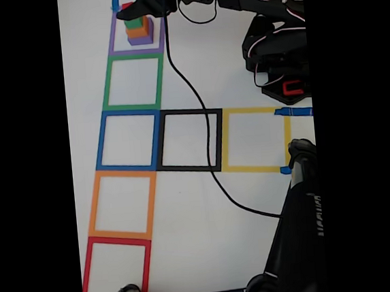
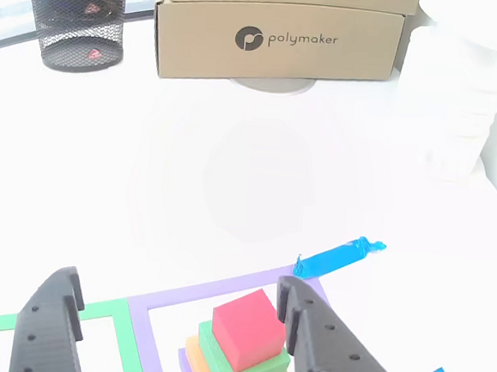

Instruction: Tower of hanoi

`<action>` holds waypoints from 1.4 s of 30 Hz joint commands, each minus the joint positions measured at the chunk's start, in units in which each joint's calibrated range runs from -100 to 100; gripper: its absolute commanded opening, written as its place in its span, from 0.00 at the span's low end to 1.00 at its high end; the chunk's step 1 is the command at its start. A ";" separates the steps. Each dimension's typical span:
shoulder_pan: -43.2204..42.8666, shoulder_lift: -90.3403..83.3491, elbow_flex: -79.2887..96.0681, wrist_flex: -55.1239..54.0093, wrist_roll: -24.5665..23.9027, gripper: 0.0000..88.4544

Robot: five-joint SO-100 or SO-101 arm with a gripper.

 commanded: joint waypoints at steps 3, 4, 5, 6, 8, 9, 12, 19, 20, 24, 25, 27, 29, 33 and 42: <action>1.27 4.37 6.36 -19.49 0.54 0.32; 2.13 5.26 7.45 -21.67 0.54 0.32; 3.09 6.31 8.81 -24.10 0.54 0.32; 3.95 7.36 10.08 -26.69 0.54 0.32; 5.39 9.37 12.81 -31.96 0.54 0.33; 5.97 10.34 14.17 -34.39 0.54 0.33; 6.93 12.69 16.72 -38.84 0.54 0.33; 6.35 20.84 17.81 -47.75 0.54 0.32; 5.97 22.21 17.72 -49.12 0.54 0.32; 4.53 27.62 17.17 -54.47 0.54 0.32; 4.43 28.75 17.08 -55.36 0.54 0.32; 4.43 30.61 17.08 -56.98 0.54 0.32; 4.24 31.98 17.08 -58.03 0.54 0.32; 4.05 33.84 16.90 -59.49 0.54 0.32; 4.05 37.39 12.45 -59.41 0.54 0.32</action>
